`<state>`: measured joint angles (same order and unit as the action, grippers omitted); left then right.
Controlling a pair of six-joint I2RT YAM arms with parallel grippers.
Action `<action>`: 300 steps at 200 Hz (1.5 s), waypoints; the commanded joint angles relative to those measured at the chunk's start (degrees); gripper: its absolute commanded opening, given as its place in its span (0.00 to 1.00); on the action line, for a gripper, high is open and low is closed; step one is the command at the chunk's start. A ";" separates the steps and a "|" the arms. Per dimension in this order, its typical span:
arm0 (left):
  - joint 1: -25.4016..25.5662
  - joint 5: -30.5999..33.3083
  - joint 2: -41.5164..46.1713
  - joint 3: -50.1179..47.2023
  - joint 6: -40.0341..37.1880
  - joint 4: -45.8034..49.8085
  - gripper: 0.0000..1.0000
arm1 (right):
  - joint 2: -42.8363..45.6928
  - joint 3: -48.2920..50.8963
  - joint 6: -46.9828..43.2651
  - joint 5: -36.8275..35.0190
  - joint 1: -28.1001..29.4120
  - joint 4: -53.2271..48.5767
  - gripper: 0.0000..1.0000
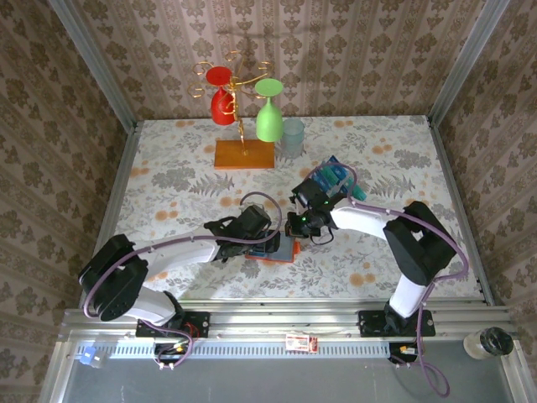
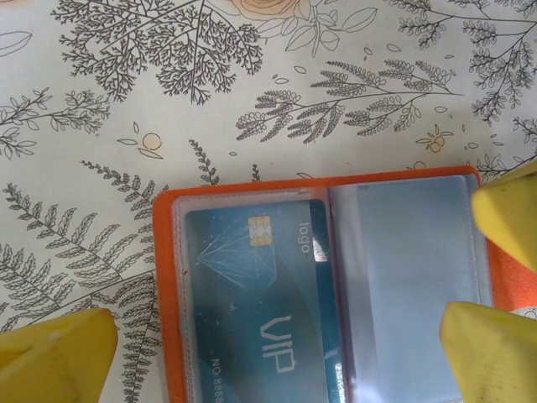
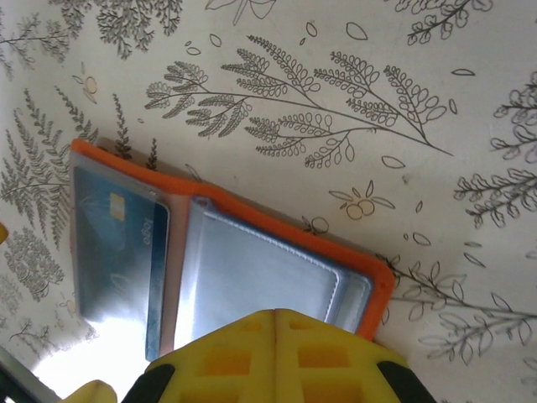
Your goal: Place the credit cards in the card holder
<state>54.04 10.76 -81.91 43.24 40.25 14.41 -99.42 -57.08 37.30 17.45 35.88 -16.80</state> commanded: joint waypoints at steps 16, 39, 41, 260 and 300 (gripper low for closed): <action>0.36 0.89 -1.94 -0.46 -0.94 -1.58 1.00 | -2.76 -1.30 -0.64 1.53 0.50 0.42 0.00; 0.35 0.58 -2.20 -1.03 -1.05 -2.61 1.00 | -4.23 -1.36 -0.40 2.22 0.82 1.18 0.00; 0.36 0.51 -2.33 -1.09 -1.05 -2.74 1.00 | -4.37 -1.37 -0.35 2.30 0.91 1.27 0.00; 1.41 2.88 -4.40 -8.79 2.43 -6.72 0.93 | 1.05 -0.56 3.08 2.32 1.12 2.33 0.22; 1.51 2.75 -4.13 -9.75 2.81 -7.73 0.93 | -0.09 0.78 4.95 3.01 1.25 4.34 0.27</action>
<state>55.51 14.66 -85.27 35.88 41.41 5.41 -99.42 -57.74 40.62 21.21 37.01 -12.25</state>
